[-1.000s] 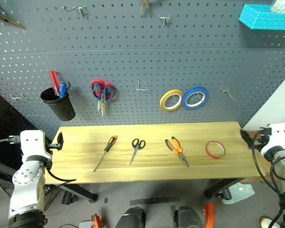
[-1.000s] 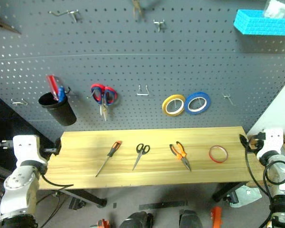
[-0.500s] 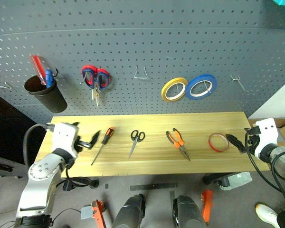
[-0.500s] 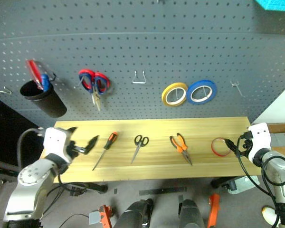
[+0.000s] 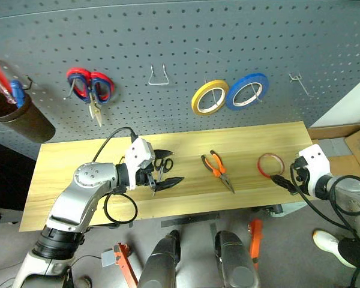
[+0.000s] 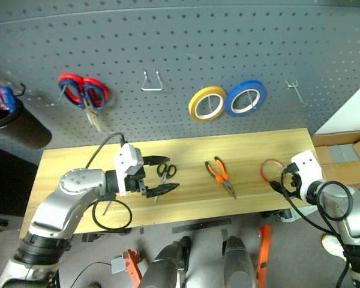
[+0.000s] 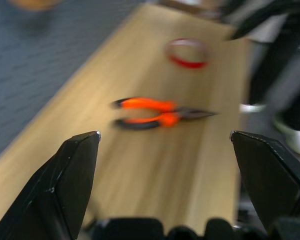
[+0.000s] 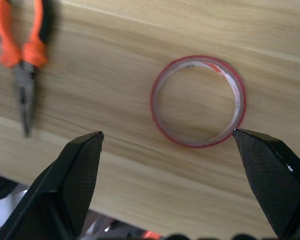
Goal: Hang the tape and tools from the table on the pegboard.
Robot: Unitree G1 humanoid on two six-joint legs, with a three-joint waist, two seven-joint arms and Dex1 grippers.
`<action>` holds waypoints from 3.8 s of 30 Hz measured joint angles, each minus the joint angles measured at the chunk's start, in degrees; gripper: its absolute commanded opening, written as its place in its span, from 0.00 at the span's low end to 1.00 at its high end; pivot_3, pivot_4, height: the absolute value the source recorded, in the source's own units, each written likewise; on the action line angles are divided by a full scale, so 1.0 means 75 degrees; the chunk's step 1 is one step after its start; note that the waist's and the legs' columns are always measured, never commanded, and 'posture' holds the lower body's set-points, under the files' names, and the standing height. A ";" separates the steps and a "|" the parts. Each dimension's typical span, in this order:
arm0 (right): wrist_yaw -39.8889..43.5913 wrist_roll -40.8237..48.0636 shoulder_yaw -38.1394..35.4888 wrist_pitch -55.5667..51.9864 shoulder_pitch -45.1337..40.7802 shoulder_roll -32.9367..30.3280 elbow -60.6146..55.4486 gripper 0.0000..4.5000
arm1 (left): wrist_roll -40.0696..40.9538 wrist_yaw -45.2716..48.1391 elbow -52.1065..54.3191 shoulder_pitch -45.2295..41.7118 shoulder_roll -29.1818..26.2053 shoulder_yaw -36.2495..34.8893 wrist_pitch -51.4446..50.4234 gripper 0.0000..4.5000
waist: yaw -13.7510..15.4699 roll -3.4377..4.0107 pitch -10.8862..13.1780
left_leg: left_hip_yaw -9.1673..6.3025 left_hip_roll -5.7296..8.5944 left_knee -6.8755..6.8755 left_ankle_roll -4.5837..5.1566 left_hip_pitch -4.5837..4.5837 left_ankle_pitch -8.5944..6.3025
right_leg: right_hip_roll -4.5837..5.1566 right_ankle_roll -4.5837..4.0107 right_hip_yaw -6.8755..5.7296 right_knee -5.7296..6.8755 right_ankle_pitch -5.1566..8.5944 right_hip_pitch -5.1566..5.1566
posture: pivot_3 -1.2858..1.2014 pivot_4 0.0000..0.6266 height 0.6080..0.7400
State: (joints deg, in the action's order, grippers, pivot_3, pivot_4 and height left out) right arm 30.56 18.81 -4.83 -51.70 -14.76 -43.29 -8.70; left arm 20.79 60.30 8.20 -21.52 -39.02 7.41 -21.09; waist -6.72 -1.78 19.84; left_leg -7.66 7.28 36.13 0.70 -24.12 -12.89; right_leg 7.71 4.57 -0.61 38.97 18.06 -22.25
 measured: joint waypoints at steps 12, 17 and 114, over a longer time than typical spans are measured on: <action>0.0331 -0.1367 0.1669 0.1620 -0.1546 0.0738 0.2540 1.00 | -0.0760 0.1019 -0.0633 -0.0721 0.0444 0.0846 0.1291 0.99 | 0.0001 -0.0035 0.0243 | 0.0008 0.0005 0.0014 -0.0006 -0.0086 -0.0001 | 0.0003 0.0016 -0.0002 0.0009 -0.0010 -0.0088 | 0.42 0.70 1.00; 0.0533 -0.1703 0.1795 0.2062 -0.1971 0.0852 0.3456 0.91 | -0.1005 0.1037 -0.0723 -0.0724 0.0540 0.0859 0.1803 1.00 | -0.0012 -0.0035 0.0244 | 0.0020 0.0005 0.0037 -0.0005 -0.0112 0.0000 | 0.0002 0.0021 0.0004 0.0016 -0.0021 -0.0119 | 0.42 0.68 1.00; -0.1728 -0.1142 0.1040 -0.1317 -0.0297 0.3097 -0.3256 0.99 | -0.0661 0.0296 -0.1155 -0.0712 0.0069 -0.0346 0.2085 1.00 | -0.0305 -0.0021 0.0234 | 0.0071 -0.0049 0.0217 0.0020 -0.0125 -0.0013 | -0.0027 0.0017 0.0025 0.0132 -0.0112 -0.0163 | 0.39 0.61 1.00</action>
State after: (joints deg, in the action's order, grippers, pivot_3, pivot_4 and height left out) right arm 17.60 10.24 2.97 -61.58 -17.00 -20.06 -33.12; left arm 15.83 62.51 -0.46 -26.86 -38.50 4.82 -5.45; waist -9.01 -1.93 21.59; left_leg -7.13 6.92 37.76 0.85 -25.06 -12.99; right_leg 7.51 4.70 -0.43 39.96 17.22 -23.48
